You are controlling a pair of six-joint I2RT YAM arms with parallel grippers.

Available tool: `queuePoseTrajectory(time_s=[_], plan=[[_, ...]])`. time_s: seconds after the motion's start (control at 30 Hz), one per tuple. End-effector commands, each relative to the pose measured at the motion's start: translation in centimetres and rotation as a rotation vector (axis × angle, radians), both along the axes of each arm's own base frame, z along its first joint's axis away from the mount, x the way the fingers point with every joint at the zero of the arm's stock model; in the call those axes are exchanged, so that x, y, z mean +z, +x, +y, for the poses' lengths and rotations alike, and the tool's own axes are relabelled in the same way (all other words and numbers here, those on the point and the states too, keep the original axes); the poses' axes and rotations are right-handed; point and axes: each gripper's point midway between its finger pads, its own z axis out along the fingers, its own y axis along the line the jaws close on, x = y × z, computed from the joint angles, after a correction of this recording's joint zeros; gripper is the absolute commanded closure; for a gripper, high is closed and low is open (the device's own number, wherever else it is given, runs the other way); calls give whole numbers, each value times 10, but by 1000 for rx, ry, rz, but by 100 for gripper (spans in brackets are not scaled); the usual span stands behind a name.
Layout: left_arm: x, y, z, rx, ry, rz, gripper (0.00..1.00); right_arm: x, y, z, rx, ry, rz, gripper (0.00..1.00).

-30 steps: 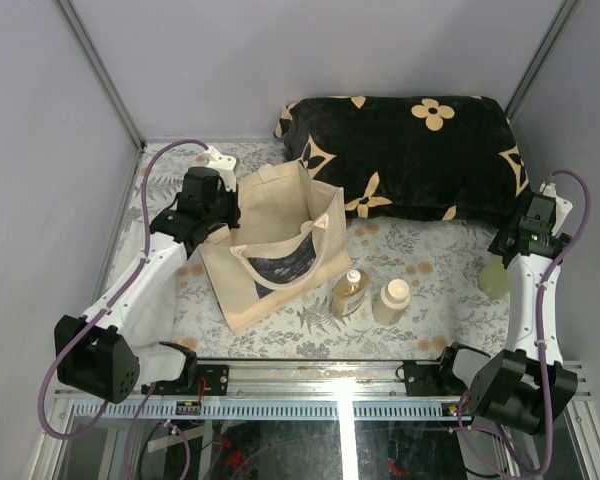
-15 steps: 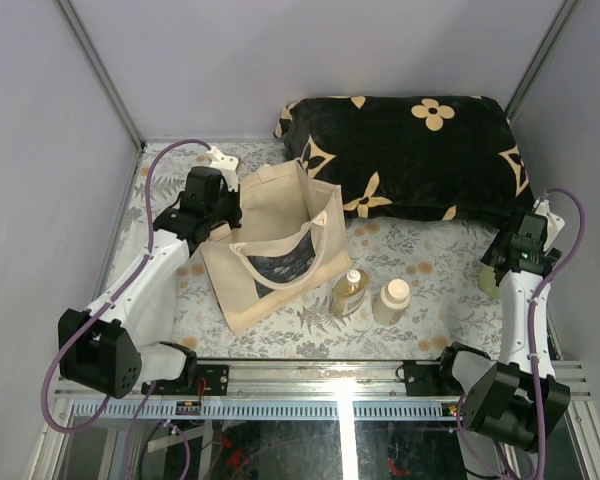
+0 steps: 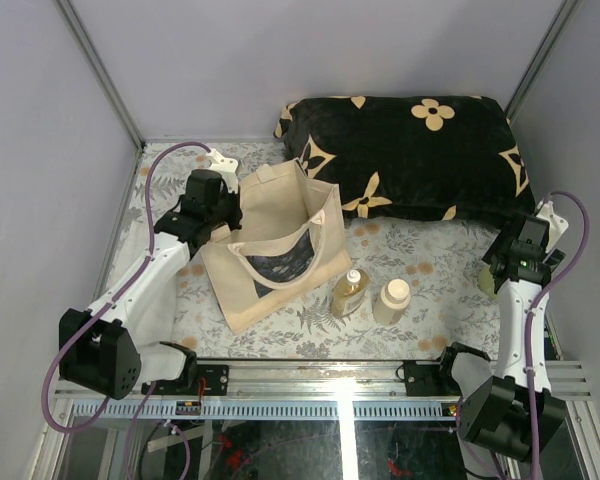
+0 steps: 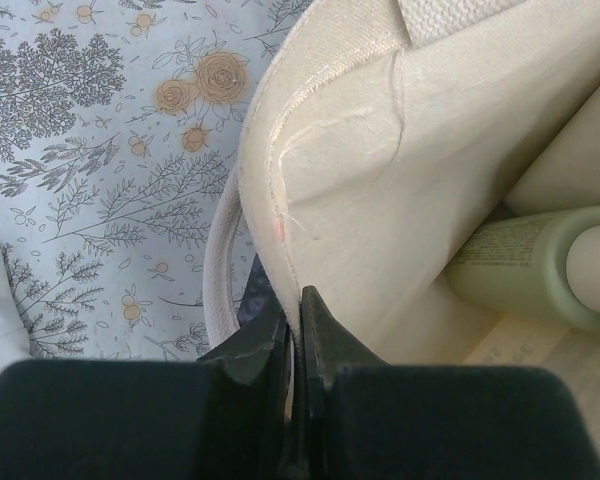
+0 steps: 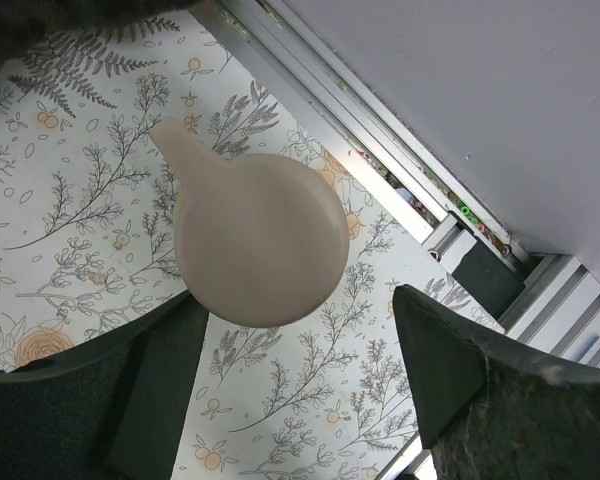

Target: Place the personal care products into the canvas bag

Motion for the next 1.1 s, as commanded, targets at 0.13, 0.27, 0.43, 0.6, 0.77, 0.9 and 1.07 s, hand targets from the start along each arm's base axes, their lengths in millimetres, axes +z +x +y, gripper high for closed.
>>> queuePoseTrajectory(time_s=[0.13, 0.27, 0.43, 0.6, 0.77, 0.9, 1.07], plan=[[-18, -11, -9, -21, -12, 78, 100, 11, 1, -8, -38, -54, -86, 18], [-16, -10, -8, -18, -7, 76, 100, 5, 8, -7, -20, -40, -92, 19], [-17, -10, -7, -14, -3, 74, 100, 1, 19, -9, -1, -39, -93, 19], [-20, -10, -8, -16, -2, 81, 100, 5, 27, -10, 16, -52, -115, 19], [-21, -7, -10, -25, -8, 85, 100, 6, 30, -9, 41, -54, -127, 26], [-24, -7, -11, -28, -9, 93, 100, 5, 30, -6, 58, -50, -132, 39], [-23, -7, -12, -32, -15, 91, 100, 9, 29, -5, 70, -59, -142, 58]])
